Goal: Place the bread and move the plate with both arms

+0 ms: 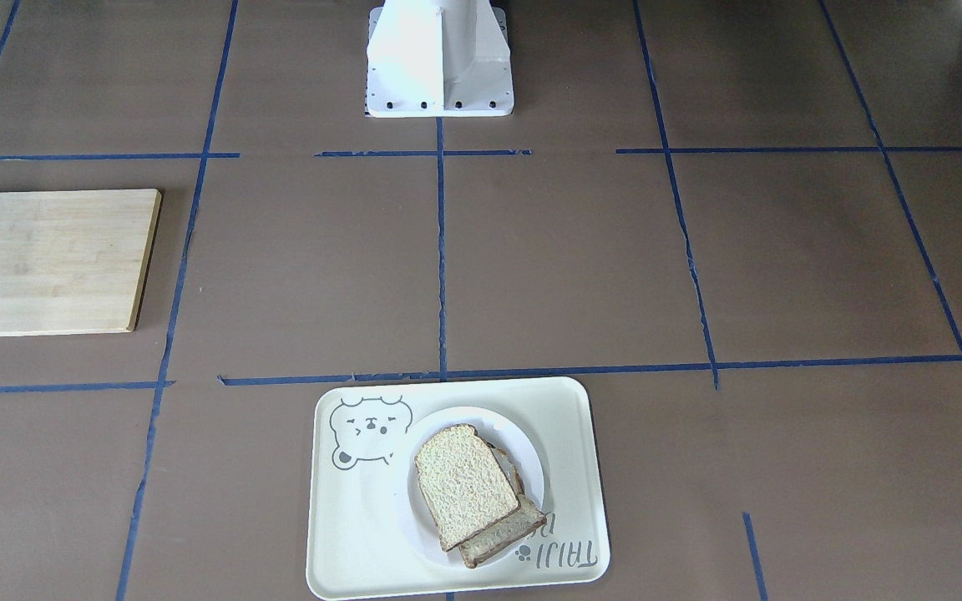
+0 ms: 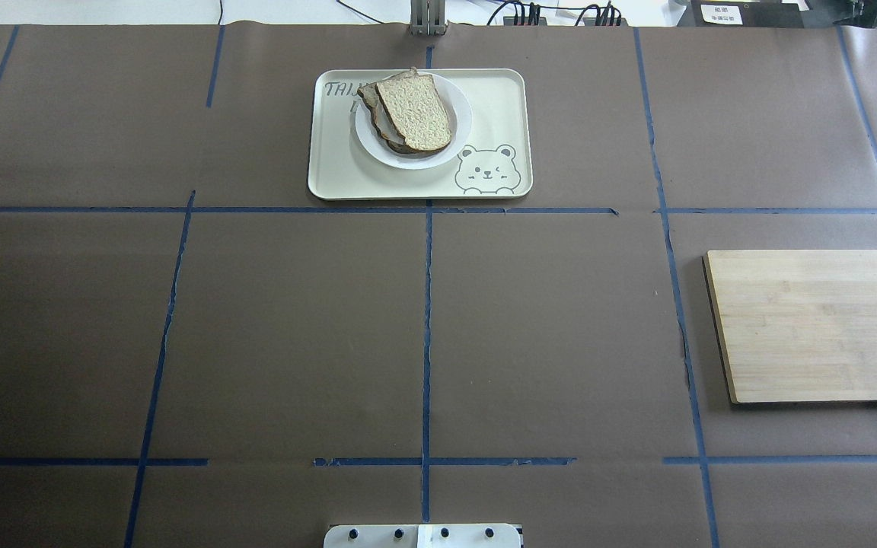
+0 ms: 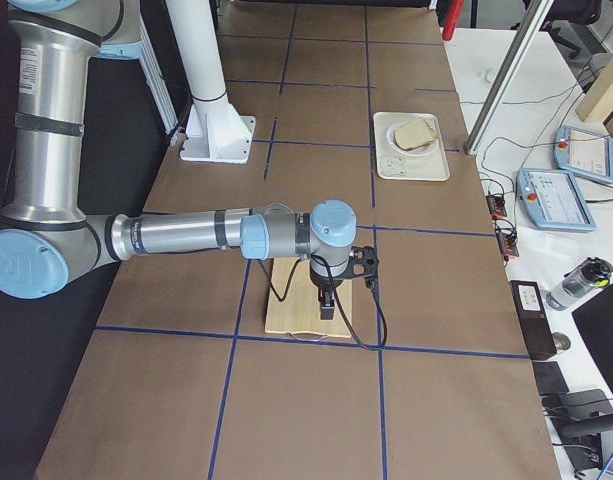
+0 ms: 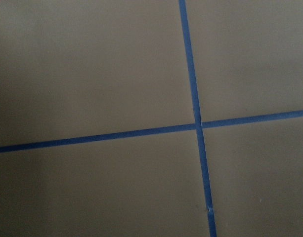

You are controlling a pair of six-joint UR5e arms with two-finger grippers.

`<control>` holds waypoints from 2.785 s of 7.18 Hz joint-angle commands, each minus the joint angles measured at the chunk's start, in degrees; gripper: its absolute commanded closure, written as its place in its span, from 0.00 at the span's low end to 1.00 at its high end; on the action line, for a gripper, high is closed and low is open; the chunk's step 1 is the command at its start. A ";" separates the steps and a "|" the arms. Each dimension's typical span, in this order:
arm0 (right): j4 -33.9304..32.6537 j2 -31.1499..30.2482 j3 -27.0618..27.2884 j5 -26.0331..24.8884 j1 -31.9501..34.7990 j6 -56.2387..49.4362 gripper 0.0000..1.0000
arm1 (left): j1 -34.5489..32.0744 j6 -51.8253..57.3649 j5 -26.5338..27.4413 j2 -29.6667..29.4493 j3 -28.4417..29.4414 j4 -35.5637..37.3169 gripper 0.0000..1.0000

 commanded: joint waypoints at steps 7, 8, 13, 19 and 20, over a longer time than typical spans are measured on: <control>0.32 -0.76 -4.22 1.03 2.38 -0.32 0.00 | -0.05 0.35 -3.58 4.53 -5.51 0.28 0.00; 0.40 -0.67 -4.31 0.78 2.47 -0.49 0.00 | -0.06 0.35 -3.58 4.53 -5.51 0.28 0.00; 0.32 -0.84 -4.58 -3.53 4.14 -1.90 0.00 | -0.14 0.35 -3.58 4.44 -5.42 0.28 0.00; 0.32 -0.75 -4.93 -3.09 5.46 -1.64 0.00 | -0.23 0.35 -3.58 4.44 -5.42 0.28 0.00; 0.32 -0.76 -4.93 -3.09 5.46 -1.64 0.00 | -0.14 0.35 -3.58 4.44 -5.42 0.28 0.00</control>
